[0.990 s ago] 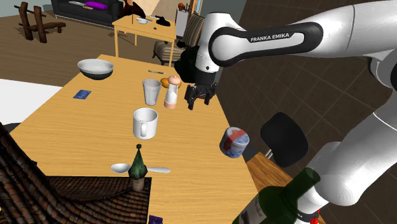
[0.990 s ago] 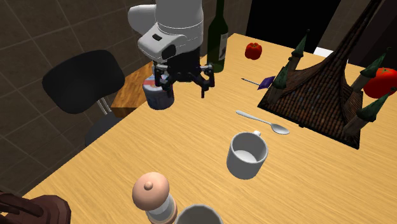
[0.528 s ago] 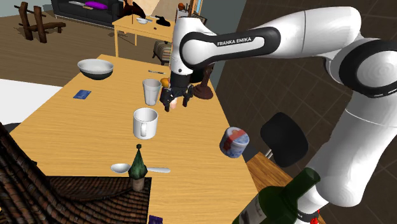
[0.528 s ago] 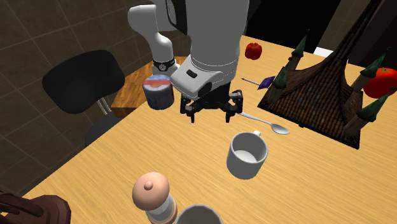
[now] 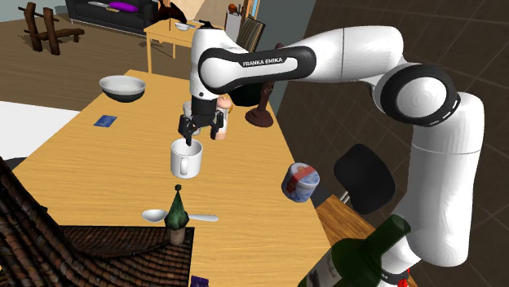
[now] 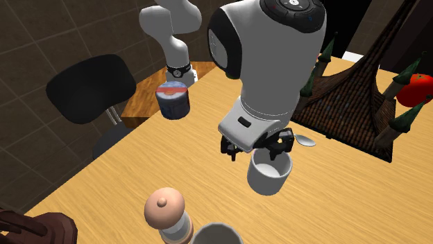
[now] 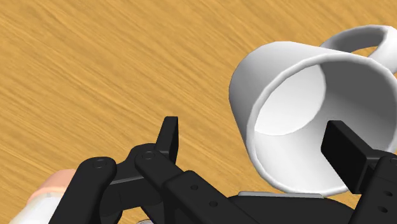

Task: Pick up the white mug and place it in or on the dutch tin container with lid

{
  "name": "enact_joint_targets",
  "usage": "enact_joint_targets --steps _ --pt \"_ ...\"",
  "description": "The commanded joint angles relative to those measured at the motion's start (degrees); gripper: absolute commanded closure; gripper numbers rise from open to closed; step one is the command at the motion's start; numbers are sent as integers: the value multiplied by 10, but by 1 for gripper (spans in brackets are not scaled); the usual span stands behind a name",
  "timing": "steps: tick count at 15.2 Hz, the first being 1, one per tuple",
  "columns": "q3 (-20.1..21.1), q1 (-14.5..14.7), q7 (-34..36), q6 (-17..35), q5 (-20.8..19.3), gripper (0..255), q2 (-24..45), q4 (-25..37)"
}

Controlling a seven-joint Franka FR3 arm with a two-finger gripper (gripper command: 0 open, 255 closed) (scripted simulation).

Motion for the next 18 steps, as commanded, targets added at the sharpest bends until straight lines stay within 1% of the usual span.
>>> enact_joint_targets --steps 1,6,14,15,18 --pt "-1 2 2 9 -2 0 11 3" --pt "-2 3 3 47 -5 0 22 -25" --pt "-2 3 3 47 -5 0 22 -25" --pt "-2 3 3 47 -5 255 22 -25" --pt "-2 3 3 47 -5 255 22 -25"
